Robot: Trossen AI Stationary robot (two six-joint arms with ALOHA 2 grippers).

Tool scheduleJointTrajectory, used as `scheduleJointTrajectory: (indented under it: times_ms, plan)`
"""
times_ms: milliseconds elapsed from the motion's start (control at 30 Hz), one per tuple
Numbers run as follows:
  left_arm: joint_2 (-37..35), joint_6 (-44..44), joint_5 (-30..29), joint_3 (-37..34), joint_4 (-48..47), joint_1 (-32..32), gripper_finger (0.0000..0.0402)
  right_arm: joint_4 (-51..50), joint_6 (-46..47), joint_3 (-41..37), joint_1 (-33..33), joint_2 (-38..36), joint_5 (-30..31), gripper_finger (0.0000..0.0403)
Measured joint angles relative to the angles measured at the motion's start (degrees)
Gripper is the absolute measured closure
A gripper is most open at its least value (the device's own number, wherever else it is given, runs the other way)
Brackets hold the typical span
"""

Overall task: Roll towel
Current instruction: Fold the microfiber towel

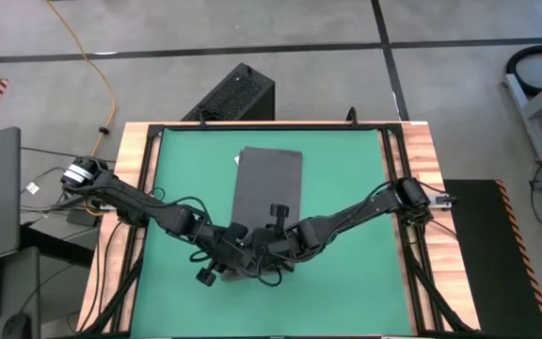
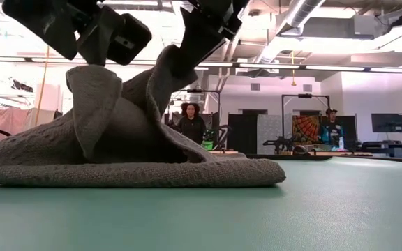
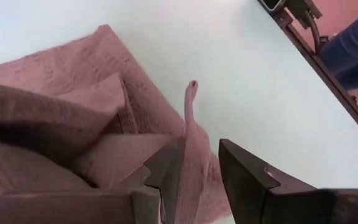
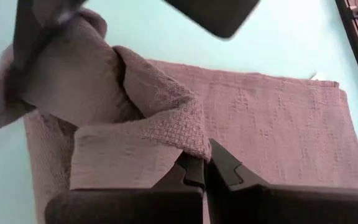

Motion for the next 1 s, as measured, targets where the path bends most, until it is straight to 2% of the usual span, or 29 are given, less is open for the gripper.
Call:
scheduleJointTrajectory:
  times_ms: [333, 433, 533, 633, 867, 1000]
  plan:
    - [2.74, -0.36, -1.09, 0.17, -3.50, -0.01, 0.0304, 0.67, 0.00, 0.00, 0.04, 0.00, -0.29, 0.0390]
    - [3.41, -1.28, -1.09, 0.15, -4.77, -0.01, 0.0332, 0.50, 0.00, 0.00, 0.07, 0.00, -0.30, 0.0390]
    - [2.91, -3.14, -1.09, 0.15, -5.63, -0.01, 0.0384, -0.14, 0.00, 0.00, 0.11, 0.00, -0.32, 0.0390]
    - [1.55, -6.71, -1.24, 0.16, -7.91, -0.10, 0.0397, -0.83, 0.00, 0.00, 0.14, 0.00, -0.31, 0.0390]
    - [-4.34, -10.47, -9.29, 0.13, -21.15, -4.46, 0.0401, -4.25, 1.52, 0.00, 1.69, 0.00, -0.28, 0.0390]
    - [-5.60, -12.66, -12.30, -0.12, -24.85, -6.96, 0.0401, -4.91, 3.05, 0.00, 2.48, 0.00, -0.26, 0.0390]
